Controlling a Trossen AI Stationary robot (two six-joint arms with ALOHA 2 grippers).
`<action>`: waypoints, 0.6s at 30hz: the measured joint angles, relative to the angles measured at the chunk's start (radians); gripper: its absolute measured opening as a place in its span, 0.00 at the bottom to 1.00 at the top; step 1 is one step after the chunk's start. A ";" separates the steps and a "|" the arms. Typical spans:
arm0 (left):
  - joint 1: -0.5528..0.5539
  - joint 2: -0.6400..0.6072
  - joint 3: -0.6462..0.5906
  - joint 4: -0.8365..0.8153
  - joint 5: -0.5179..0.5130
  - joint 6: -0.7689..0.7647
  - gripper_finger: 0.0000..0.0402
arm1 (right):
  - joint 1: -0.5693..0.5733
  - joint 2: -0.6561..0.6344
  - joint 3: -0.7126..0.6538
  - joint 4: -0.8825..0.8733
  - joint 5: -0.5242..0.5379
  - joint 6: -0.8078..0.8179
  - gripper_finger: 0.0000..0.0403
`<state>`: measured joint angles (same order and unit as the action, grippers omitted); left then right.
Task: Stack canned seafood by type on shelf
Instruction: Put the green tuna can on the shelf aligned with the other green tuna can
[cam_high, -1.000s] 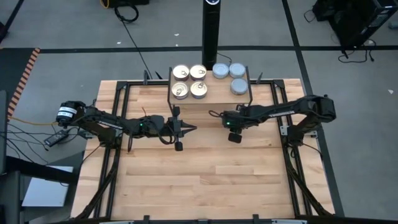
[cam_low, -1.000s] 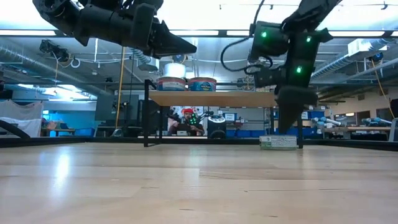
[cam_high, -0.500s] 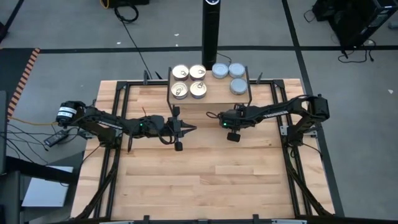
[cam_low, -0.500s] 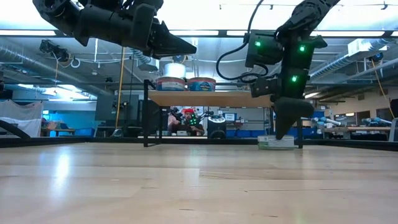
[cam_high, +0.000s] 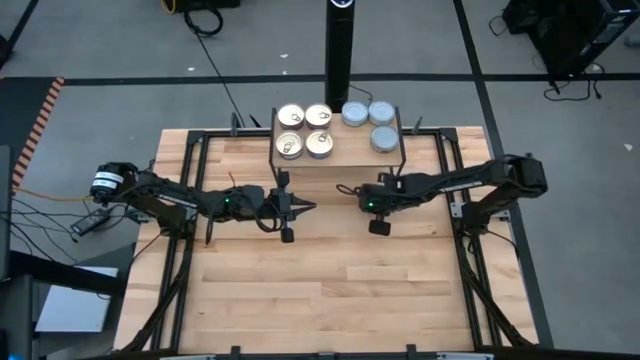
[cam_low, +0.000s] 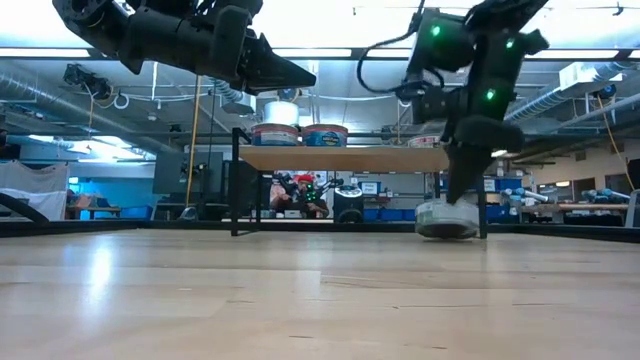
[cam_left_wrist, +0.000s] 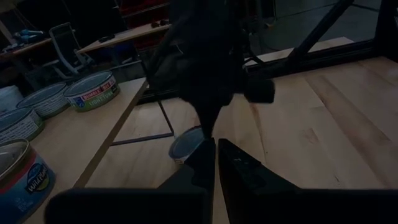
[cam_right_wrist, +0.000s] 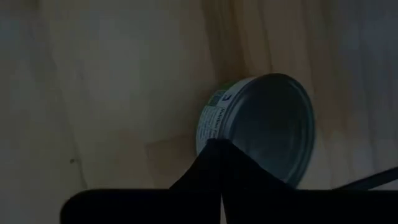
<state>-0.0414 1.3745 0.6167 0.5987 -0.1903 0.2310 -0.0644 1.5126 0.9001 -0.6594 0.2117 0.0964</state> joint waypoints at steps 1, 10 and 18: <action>0.000 0.000 0.000 0.000 0.000 0.000 0.06 | 0.007 -0.012 0.000 -0.001 -0.009 0.008 0.01; -0.002 0.036 0.000 -0.019 0.132 0.001 0.06 | 0.061 -0.104 0.002 0.008 -0.014 0.066 0.00; -0.054 0.274 0.079 0.045 -0.003 0.180 0.13 | 0.067 -0.123 0.002 0.016 -0.023 0.085 0.00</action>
<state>-0.0958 1.6481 0.6953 0.6438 -0.1932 0.4110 0.0025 1.3891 0.9016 -0.6433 0.1890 0.1811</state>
